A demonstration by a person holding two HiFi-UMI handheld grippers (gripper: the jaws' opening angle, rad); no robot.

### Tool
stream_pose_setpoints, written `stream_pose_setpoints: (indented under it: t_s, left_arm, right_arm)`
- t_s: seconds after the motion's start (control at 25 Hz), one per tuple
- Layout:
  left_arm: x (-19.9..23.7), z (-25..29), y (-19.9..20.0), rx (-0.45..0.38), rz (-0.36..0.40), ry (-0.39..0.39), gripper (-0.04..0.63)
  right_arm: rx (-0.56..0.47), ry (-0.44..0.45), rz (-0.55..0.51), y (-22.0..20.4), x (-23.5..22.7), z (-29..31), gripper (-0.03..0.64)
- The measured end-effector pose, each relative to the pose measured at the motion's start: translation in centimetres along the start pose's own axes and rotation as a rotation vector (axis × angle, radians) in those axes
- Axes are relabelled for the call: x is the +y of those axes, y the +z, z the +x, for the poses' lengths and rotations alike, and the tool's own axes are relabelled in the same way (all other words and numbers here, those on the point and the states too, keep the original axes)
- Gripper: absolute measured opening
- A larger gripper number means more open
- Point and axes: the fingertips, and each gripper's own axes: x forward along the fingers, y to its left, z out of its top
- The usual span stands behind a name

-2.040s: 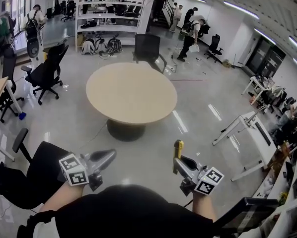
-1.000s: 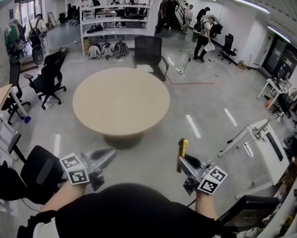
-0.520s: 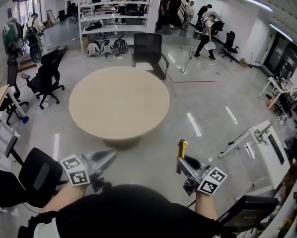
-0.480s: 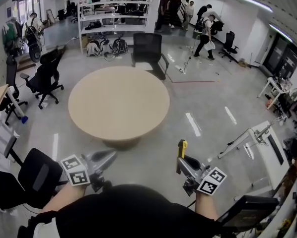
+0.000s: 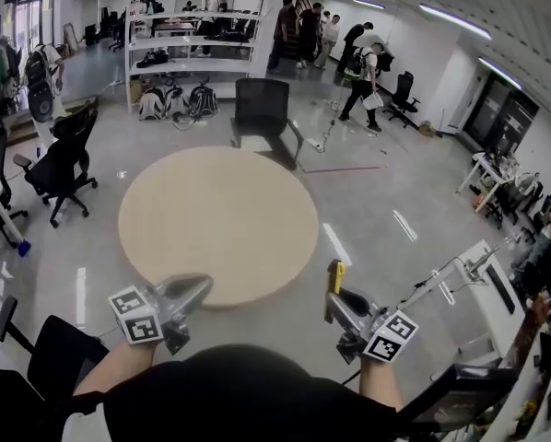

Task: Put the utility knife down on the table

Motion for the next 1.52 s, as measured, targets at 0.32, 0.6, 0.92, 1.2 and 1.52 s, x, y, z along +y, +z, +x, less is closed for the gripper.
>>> stream_pose_setpoints:
  t_s: [0.32,0.6,0.92,1.2,1.52]
  left_arm:
    - [8.6,-4.6,3.7,-0.026,-0.012,0.023,-0.002]
    - [13.5,-9.1,5.3,-0.085,-0.028,0.133,-0.002]
    - [16.2,-9.3,5.7,-0.106,-0.021,0.246,-0.002]
    - [17.8,-4.4,6.5,-0.119,0.031,0.372,-0.002]
    - [18.8,6.0,6.1,-0.137,0.045,0.440,-0.002]
  right_arm:
    - [0.055,0.033,-0.010,-0.8,0.5,11.3,0.075]
    - [0.107,0.139,-0.027,-0.3,0.1,19.5,0.075]
    - [0.137,0.264,0.001,-1.2,-2.5,24.2,0.075]
    - [0.127,0.365,0.046,0.2,-10.5,26.0,0.075]
    - [0.111,0.479,0.051,3.3,-20.5,26.3,0.075]
